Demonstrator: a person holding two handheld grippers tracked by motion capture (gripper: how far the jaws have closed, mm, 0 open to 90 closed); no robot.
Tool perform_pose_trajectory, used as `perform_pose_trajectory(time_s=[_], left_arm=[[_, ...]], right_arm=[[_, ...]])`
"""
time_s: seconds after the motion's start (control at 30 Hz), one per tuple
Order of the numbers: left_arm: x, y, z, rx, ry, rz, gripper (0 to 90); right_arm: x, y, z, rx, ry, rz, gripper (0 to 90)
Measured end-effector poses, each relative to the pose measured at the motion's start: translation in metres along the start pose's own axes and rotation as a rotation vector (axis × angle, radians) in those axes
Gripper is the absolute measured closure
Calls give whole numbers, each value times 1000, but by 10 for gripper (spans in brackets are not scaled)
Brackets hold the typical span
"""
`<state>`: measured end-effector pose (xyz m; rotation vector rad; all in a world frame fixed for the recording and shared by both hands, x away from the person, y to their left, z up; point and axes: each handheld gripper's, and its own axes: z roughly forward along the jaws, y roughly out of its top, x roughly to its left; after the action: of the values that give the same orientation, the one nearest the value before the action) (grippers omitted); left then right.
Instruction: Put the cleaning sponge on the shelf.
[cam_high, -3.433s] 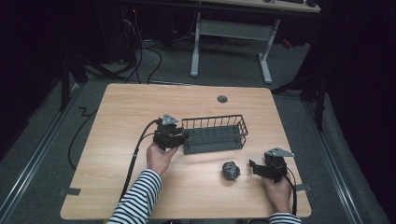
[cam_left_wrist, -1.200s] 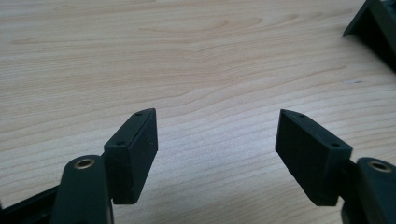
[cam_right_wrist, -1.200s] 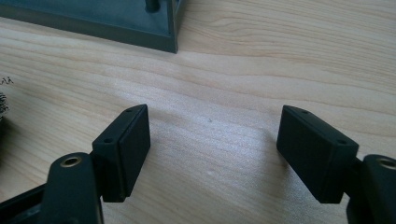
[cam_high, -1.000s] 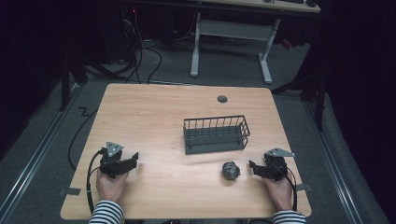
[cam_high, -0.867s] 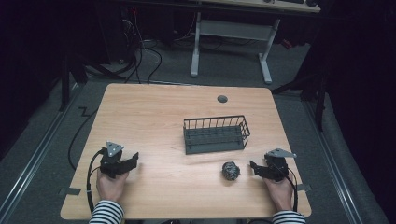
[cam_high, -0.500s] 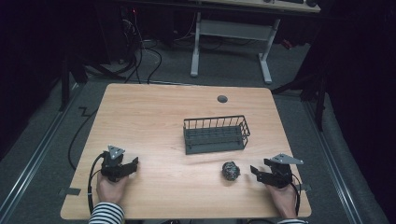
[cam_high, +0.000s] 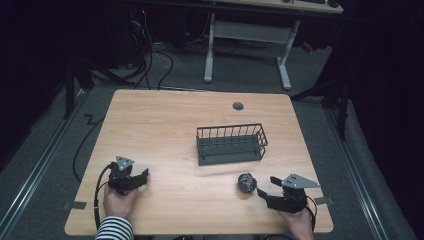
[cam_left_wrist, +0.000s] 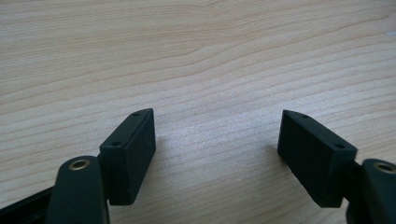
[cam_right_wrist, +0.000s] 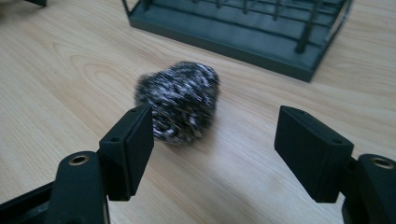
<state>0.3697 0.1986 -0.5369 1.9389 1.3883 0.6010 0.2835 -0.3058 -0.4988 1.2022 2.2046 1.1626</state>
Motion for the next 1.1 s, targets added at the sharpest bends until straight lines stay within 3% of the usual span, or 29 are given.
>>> perform_pose_trajectory(time_s=[0.27,0.6,0.83,1.1], left_arm=[[0,0,0,0,0,0,282],[0,0,0,0,0,1,279],[0,0,0,0,0,1,278],[0,0,0,0,1,1,278]], right_arm=[[14,15,18,33,54,-48,252],[17,21,43,90,48,-71,261],[15,20,51,130,51,-65,321],[17,20,51,137,62,-72,363]])
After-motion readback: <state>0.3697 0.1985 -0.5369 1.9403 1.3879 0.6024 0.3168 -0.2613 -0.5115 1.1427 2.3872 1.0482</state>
